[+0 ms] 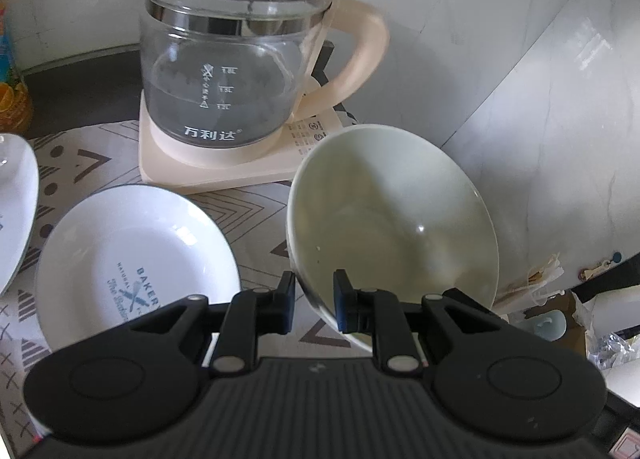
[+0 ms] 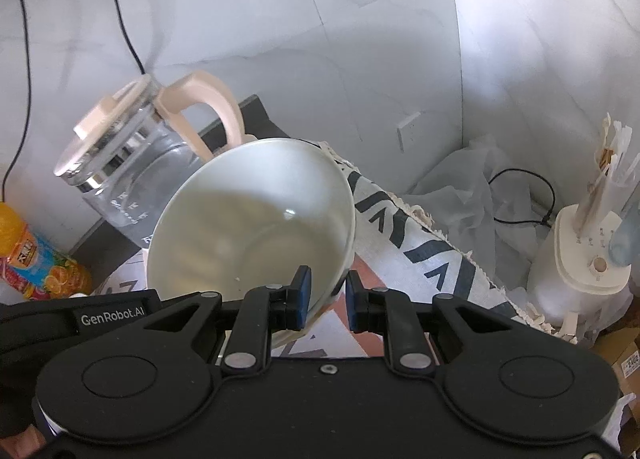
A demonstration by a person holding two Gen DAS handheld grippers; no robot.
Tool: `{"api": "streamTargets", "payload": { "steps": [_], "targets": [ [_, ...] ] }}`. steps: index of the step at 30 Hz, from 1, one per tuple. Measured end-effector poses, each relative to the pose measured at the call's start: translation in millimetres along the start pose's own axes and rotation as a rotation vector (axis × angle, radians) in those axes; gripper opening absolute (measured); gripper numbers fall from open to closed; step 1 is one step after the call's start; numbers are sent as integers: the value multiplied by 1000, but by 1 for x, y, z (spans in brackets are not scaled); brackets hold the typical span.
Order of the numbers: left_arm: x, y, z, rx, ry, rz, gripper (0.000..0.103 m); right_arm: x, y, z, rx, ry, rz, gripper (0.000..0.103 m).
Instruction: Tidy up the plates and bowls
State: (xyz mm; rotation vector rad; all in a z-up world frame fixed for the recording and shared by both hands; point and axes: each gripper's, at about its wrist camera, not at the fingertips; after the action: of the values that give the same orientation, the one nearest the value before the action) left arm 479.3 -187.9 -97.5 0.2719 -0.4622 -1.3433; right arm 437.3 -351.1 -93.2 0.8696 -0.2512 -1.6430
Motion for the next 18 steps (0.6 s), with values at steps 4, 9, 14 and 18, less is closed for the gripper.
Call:
{"api": "streamTargets", "payload": {
  "steps": [4, 9, 14, 18],
  "targets": [
    [1, -4, 12, 17, 5, 6, 18, -4, -1, 9, 15, 12, 18, 18],
    [-3, -9, 27, 38, 8, 21, 18, -9, -3, 21, 29, 26, 41, 18],
    [-10, -17, 41, 59, 19, 38, 17, -17, -8, 33, 45, 45, 69, 18],
    [-15, -24, 53, 73, 34, 52, 17, -24, -15, 40, 49, 60, 85, 18]
  ]
}}
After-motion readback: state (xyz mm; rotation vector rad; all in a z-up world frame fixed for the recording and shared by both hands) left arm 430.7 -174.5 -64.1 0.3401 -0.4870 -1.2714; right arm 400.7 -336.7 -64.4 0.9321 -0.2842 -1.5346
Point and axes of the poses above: each gripper's, at about its wrist camera, not at the fingertips, and z roughly against the way its jaws point, x to its right, y to its top, and after that the axes turned 8 degrees about y, right-handed
